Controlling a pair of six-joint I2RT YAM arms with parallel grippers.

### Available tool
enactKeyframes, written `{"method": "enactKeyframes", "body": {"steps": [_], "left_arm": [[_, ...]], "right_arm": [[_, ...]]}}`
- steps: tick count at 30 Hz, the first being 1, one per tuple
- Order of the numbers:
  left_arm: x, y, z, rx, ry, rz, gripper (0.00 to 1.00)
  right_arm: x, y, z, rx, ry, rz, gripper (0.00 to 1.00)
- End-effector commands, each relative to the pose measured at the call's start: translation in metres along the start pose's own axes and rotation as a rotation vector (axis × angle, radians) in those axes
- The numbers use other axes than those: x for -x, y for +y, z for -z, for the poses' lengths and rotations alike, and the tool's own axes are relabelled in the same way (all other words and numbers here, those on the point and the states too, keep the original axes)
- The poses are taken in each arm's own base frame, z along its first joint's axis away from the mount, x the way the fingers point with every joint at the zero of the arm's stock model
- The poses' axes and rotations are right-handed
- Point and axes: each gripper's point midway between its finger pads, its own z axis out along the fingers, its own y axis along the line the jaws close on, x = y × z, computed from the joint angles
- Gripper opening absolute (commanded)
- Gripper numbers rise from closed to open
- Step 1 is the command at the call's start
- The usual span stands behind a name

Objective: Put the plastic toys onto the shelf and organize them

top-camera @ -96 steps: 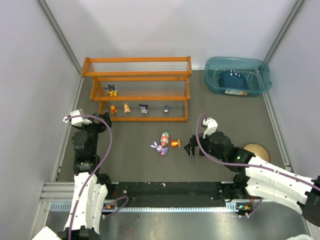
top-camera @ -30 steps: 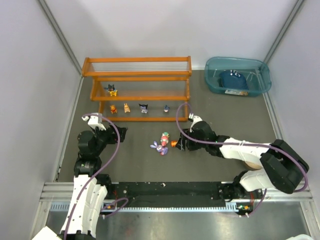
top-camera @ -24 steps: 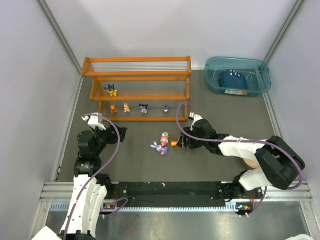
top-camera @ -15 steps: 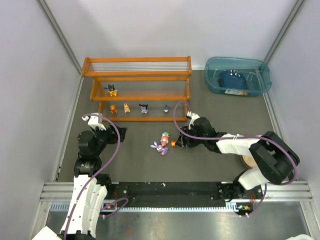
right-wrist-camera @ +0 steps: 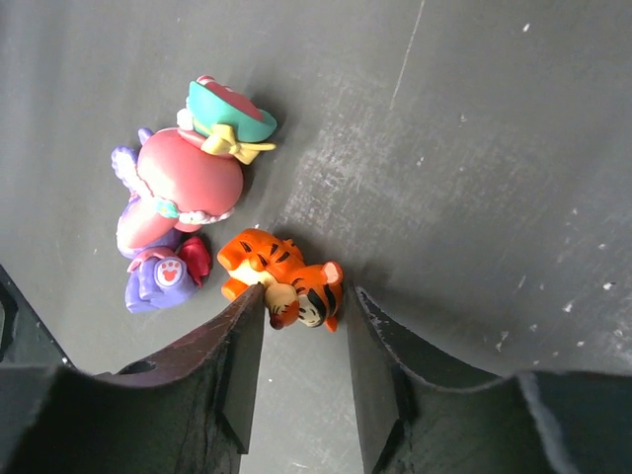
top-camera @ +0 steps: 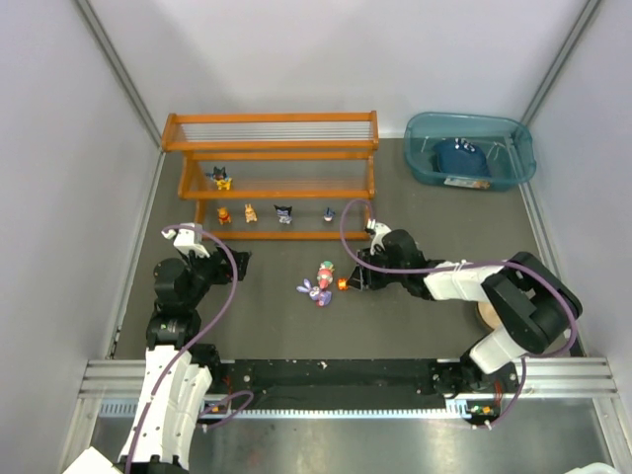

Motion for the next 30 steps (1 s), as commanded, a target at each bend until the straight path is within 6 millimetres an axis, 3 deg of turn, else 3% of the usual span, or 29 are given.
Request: {"method": "enactKeyframes", "body": {"steps": [1, 6, 14, 19, 23, 26, 30], "left_arm": [[0.013, -0.004, 0.000, -0.015, -0.050, -0.037, 0.82], [0.015, -0.004, 0.001, -0.015, -0.060, -0.042, 0.82], [0.025, -0.005, 0.007, 0.001, -0.094, -0.047, 0.83], [0.046, -0.019, 0.018, -0.038, -0.173, -0.069, 0.84], [0.064, -0.038, 0.029, -0.102, -0.231, -0.098, 0.92], [0.068, -0.050, 0.030, -0.161, -0.238, -0.110, 0.99], [0.071, -0.072, 0.033, -0.260, -0.239, -0.114, 0.99]], "right_arm": [[0.011, 0.002, -0.005, 0.022, -0.020, 0.016, 0.35], [0.010, 0.003, -0.004, 0.022, -0.012, 0.024, 0.30], [0.015, 0.012, 0.006, 0.043, -0.015, 0.026, 0.02], [0.029, 0.027, 0.030, 0.065, -0.062, 0.047, 0.00], [0.031, 0.031, 0.056, 0.037, -0.065, 0.065, 0.00], [0.037, 0.038, 0.077, 0.031, -0.088, 0.078, 0.00], [0.042, 0.046, 0.106, 0.022, -0.121, 0.075, 0.00]]}}
